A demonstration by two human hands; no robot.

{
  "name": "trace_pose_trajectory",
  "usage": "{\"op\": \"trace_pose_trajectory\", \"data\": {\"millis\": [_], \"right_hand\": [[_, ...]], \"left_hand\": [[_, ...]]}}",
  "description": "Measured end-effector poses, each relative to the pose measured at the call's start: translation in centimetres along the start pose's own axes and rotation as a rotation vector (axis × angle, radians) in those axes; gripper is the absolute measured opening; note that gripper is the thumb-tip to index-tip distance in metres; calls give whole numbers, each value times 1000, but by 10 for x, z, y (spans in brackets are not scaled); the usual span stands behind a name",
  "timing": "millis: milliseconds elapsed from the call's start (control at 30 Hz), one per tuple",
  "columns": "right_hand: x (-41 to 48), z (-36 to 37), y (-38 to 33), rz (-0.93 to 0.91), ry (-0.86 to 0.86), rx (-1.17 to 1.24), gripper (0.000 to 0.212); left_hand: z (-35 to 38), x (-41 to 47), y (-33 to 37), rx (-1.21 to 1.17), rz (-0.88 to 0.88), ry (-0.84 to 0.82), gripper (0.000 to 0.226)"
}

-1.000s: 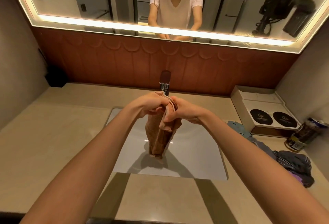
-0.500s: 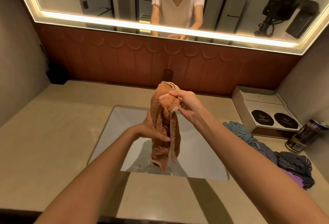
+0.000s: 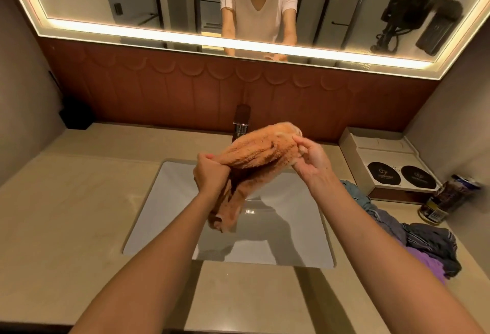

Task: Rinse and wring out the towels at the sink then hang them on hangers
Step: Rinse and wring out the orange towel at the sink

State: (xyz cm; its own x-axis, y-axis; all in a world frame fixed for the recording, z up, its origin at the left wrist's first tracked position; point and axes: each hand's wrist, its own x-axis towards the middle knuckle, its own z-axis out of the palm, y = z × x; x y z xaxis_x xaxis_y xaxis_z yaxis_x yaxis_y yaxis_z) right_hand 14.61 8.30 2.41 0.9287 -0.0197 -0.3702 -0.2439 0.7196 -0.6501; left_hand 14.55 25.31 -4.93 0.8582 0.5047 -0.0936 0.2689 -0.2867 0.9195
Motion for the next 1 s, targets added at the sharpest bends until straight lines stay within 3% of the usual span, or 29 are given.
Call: {"op": "trace_pose_trajectory", "data": {"millis": [133, 300, 433, 533, 567, 700, 800, 833, 1000], "right_hand": [[9, -45, 21, 101, 159, -74, 15], [4, -15, 8, 33, 12, -22, 24], [9, 25, 6, 41, -48, -65, 26], [12, 41, 20, 107, -48, -59, 36], [13, 44, 22, 126, -63, -35, 39], [-2, 56, 20, 101, -118, 22, 42], [-18, 60, 10, 86, -141, 33, 37], [-21, 59, 7, 73, -135, 39, 37], [-13, 34, -6, 17, -120, 65, 19]], "left_hand": [[-3, 12, 11, -108, 16, -71, 25], [-6, 14, -4, 20, -43, -330, 35], [7, -4, -19, 36, 25, -543, 76], [27, -11, -22, -41, 150, -679, 134], [34, -13, -23, -11, 177, -669, 142], [50, -29, -17, -21, 193, -547, 98], [52, -30, -12, -136, 192, -330, 122], [51, -26, -12, -92, 179, -264, 118], [34, -12, 5, -8, 33, -46, 44]]}}
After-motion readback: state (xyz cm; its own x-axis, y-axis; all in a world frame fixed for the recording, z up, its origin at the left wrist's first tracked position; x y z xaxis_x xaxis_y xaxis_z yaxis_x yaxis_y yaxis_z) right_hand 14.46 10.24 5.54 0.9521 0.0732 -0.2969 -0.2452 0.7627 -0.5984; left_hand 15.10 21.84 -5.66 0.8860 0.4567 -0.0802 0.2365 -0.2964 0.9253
